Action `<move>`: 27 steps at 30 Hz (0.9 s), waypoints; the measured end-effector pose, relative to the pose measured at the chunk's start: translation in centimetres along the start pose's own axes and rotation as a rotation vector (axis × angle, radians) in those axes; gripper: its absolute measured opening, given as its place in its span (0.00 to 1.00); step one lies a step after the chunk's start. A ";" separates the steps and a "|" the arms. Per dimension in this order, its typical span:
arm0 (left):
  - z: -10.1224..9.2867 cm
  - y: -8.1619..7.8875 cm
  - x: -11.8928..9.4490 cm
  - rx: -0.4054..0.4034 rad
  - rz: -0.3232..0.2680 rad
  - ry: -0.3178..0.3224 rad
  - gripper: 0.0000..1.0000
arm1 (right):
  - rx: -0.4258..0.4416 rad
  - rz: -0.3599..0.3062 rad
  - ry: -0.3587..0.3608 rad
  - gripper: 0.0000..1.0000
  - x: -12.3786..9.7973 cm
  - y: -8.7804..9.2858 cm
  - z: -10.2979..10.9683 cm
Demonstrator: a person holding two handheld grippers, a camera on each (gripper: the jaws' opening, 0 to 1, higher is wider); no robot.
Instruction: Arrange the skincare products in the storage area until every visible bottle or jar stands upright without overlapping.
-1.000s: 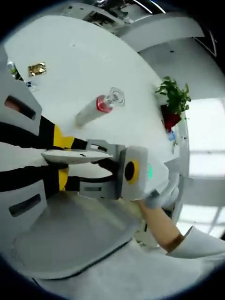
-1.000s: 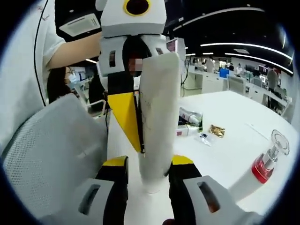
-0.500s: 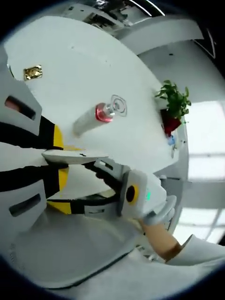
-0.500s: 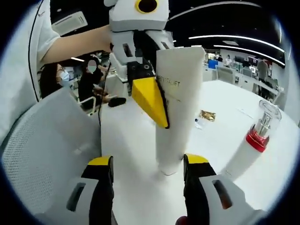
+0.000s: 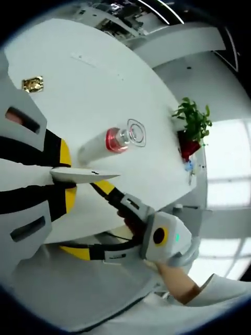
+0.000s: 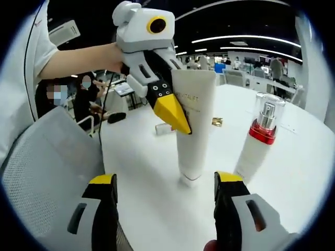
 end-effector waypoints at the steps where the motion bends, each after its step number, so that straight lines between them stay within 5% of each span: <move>1: 0.1 0.0 0.1 0.002 -0.002 -0.004 0.15 | 0.002 -0.001 0.002 0.76 0.0 0.0 0.0; 27: 4.7 -0.3 1.8 -0.007 -0.085 -0.033 0.16 | 0.130 -0.002 0.093 0.91 -3.0 2.2 -0.8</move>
Point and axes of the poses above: the point that each gripper's makers call its tool centre point, and the gripper's own axes: x roughly forward along the fingers, z roughly to its left, y roughly out of its underside, the point moved 10 cm from there along -x, roughly backward along the fingers
